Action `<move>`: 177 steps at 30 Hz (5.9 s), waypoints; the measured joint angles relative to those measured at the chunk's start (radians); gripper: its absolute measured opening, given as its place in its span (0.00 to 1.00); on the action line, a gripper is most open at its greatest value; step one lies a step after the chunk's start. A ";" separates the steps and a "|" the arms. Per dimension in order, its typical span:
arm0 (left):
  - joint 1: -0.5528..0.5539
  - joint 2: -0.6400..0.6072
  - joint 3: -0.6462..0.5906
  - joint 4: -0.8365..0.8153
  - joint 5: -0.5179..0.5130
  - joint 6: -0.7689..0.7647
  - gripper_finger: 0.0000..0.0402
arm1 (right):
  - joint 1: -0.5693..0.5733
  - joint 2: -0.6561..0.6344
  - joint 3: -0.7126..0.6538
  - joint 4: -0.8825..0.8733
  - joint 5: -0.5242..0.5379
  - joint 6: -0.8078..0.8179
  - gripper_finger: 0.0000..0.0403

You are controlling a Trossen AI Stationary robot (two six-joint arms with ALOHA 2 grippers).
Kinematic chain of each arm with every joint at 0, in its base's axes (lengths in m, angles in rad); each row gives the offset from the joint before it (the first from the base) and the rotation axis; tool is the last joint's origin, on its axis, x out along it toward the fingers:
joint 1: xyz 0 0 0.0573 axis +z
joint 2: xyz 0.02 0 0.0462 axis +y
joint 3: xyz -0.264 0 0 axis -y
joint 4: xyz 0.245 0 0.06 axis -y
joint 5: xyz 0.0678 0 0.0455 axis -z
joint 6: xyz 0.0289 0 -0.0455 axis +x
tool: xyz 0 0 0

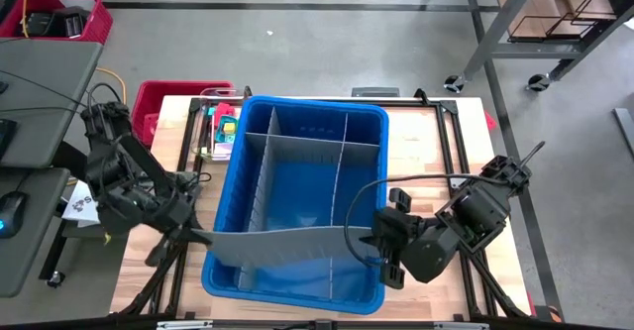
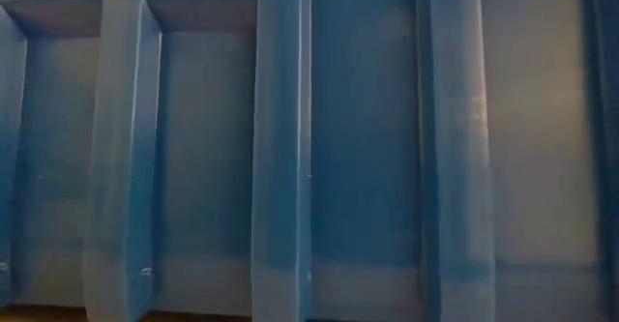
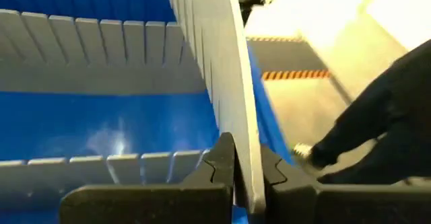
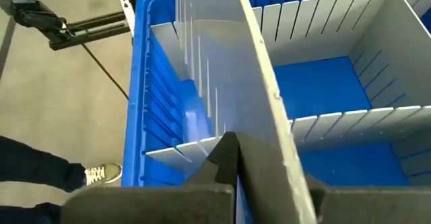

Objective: Sort blocks

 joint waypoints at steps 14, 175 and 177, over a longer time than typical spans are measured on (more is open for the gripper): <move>0.002 0.038 0.041 -0.177 -0.088 0.046 0.00 | -0.001 0.004 -0.002 0.026 -0.009 -0.003 0.00; -0.019 0.151 0.348 -0.614 0.080 -0.022 0.00 | 0.063 0.081 -0.002 0.265 0.098 0.027 0.00; -0.019 0.151 0.350 -0.620 0.081 -0.022 0.00 | 0.063 0.082 -0.002 0.265 0.100 0.028 0.00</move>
